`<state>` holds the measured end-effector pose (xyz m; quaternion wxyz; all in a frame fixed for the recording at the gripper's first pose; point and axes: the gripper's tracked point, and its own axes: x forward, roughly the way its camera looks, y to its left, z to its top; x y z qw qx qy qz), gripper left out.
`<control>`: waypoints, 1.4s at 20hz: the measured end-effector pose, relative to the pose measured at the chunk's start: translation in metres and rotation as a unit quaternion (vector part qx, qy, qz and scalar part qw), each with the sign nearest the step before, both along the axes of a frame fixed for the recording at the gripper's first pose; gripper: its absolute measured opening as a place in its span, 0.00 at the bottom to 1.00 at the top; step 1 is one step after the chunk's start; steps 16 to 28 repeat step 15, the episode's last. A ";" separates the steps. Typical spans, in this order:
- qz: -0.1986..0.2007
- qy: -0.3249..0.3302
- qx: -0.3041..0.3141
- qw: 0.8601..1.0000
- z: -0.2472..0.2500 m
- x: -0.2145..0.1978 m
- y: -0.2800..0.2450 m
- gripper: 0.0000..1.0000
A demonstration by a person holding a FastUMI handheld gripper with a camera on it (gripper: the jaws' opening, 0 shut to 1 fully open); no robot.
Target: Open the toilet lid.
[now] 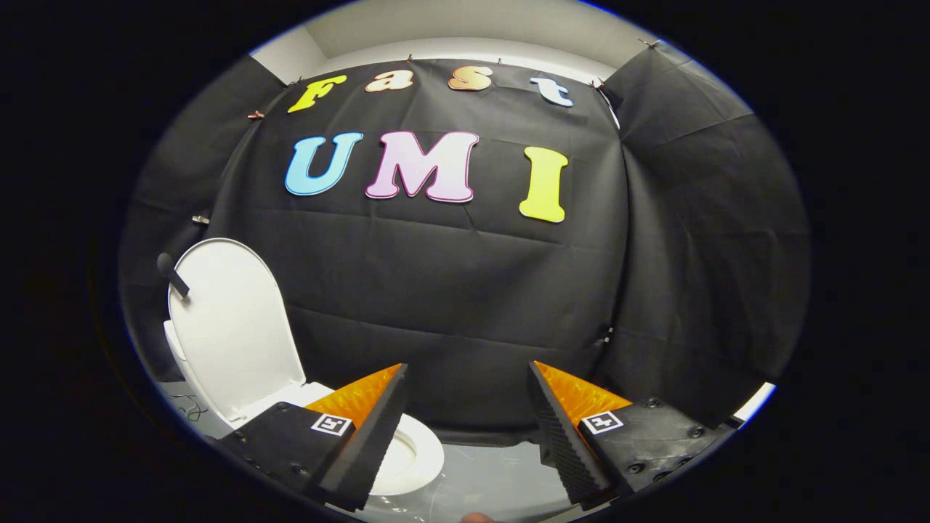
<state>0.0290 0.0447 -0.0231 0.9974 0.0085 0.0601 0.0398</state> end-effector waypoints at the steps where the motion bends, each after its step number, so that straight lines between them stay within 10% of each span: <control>1: 0.001 0.002 0.001 1.000 -0.001 0.000 0.001 0.99; 28: -0.004 0.000 0.009 1.000 0.000 0.005 -0.004 0.99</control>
